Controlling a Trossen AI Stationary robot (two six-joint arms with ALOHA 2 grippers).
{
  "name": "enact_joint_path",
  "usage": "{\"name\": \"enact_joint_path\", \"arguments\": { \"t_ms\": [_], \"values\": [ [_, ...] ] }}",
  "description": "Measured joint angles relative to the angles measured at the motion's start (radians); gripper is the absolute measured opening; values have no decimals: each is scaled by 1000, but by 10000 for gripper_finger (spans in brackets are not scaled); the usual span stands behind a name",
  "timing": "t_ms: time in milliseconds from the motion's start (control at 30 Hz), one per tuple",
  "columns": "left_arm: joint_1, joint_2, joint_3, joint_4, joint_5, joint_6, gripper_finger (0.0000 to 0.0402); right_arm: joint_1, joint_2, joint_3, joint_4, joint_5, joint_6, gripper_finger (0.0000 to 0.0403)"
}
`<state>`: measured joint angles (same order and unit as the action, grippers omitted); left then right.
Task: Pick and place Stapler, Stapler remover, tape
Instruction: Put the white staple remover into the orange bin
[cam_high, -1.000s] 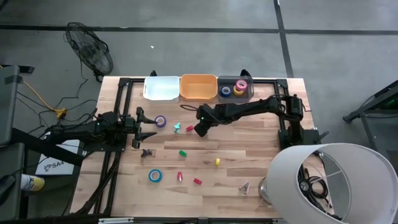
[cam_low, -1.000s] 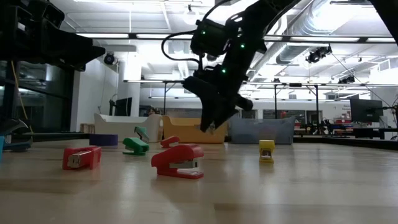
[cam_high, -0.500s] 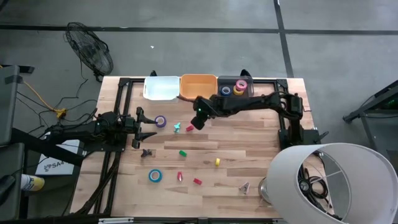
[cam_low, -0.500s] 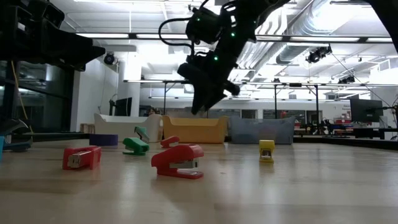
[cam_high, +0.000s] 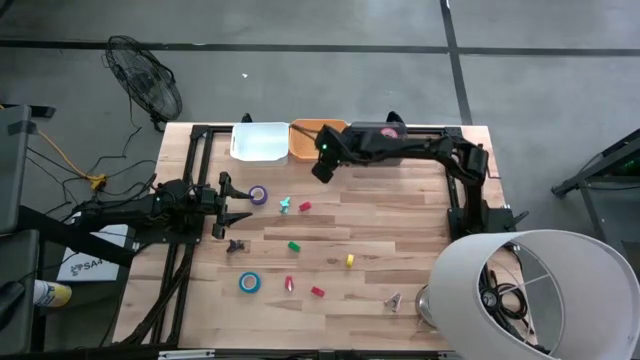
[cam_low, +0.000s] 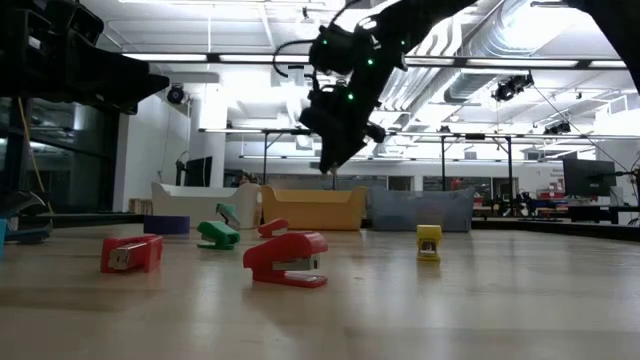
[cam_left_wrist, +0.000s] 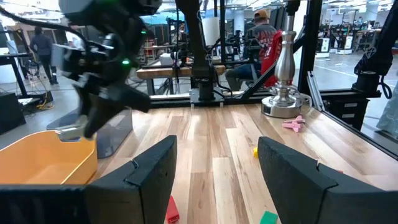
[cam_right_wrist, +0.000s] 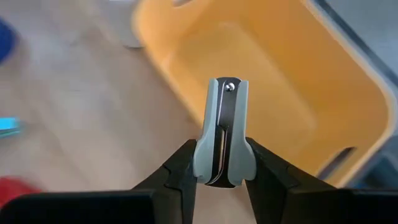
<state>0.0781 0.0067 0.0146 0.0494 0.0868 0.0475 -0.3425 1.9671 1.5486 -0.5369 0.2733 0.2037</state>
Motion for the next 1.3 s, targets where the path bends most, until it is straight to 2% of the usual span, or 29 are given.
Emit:
{"name": "enact_joint_path", "arguments": {
  "t_ms": [200, 433, 567, 933, 1300],
  "values": [
    [0, 0, 0, 0, 0, 0, 221, -57, 0, 1, -12, 0, -169, 99],
    [0, 0, 0, 0, 0, 0, 221, -102, 11, 2, -23, -108, -575, 99],
    [0, 0, 0, 0, 0, 0, 221, -126, 39, 2, -31, -133, -724, 99],
    [0, 0, 0, 0, -2, 0, 221, -163, 70, 0, -22, -108, -765, 132],
    [0, 0, 0, 0, -2, 0, 221, -158, 70, 0, 27, -29, -754, 139]
  ]
}}
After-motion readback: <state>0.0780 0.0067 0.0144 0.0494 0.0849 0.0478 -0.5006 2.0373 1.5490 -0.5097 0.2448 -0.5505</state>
